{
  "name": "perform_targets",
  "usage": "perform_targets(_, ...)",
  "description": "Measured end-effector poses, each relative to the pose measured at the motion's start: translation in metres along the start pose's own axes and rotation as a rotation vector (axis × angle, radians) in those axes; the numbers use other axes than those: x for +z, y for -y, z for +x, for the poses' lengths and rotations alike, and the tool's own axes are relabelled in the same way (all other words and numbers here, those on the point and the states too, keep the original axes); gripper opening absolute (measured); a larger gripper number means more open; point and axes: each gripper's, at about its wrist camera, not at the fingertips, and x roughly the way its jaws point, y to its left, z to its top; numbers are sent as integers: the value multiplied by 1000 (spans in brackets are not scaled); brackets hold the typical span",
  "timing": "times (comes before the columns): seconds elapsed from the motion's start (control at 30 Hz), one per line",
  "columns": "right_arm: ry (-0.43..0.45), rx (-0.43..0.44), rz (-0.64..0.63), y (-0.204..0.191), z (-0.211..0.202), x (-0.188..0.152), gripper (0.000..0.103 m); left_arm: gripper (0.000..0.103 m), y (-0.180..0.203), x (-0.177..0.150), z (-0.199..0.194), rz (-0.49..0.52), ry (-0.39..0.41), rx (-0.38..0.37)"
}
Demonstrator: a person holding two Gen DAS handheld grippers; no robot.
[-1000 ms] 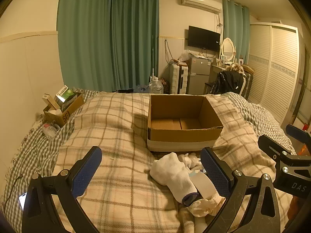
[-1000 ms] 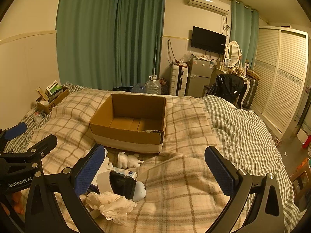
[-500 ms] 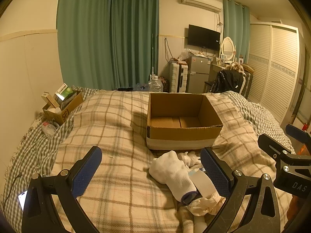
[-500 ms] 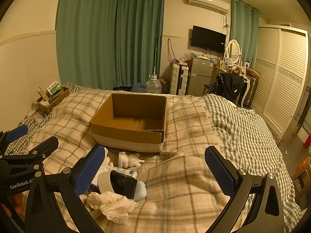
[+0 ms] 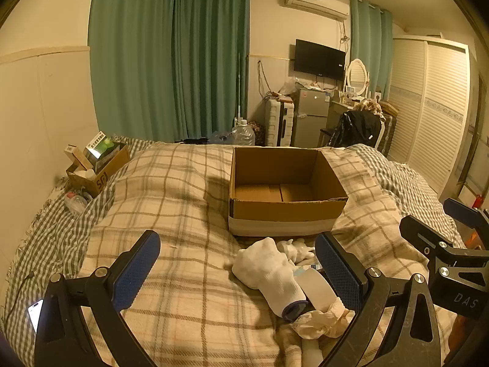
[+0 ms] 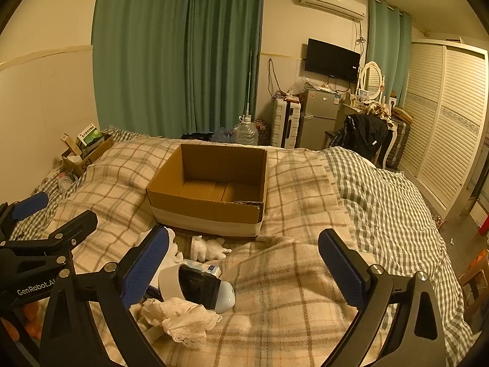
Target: Organize objects
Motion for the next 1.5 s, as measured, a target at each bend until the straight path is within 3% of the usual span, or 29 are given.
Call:
perform_targets(0.43, -23, 29, -47, -13, -10, -6, 98, 103, -9, 0, -12, -2, -17, -1)
perform_targets(0.8, -300, 142, -128, -38, 51, -59, 98, 103, -18, -40, 27, 25, -191, 38)
perform_targets(0.9, -345, 176, -146, -44, 62, -68, 79, 103, -19, -44, 35, 19, -222, 35)
perform_targets(0.97, -378, 195, -147, -45, 67, -74, 52, 103, -17, -46, 41, 23, -236, 35)
perform_targets(1.07, -366, 206, -138, -41, 63, -73, 28, 103, -14, -46, 47, 31, -258, 30)
perform_targets(1.13, -325, 206, -127, -36, 53, -65, 22, 103, -13, -46, 52, 36, -271, 26)
perform_targets(1.3, -211, 169, -126, -15, 30, -31, 21, 103, -10, -39, 74, 37, -287, 23)
perform_targets(1.5, -168, 145, -95, 9, 36, -10, 21, 101, -4, -29, 123, -15, -351, 6)
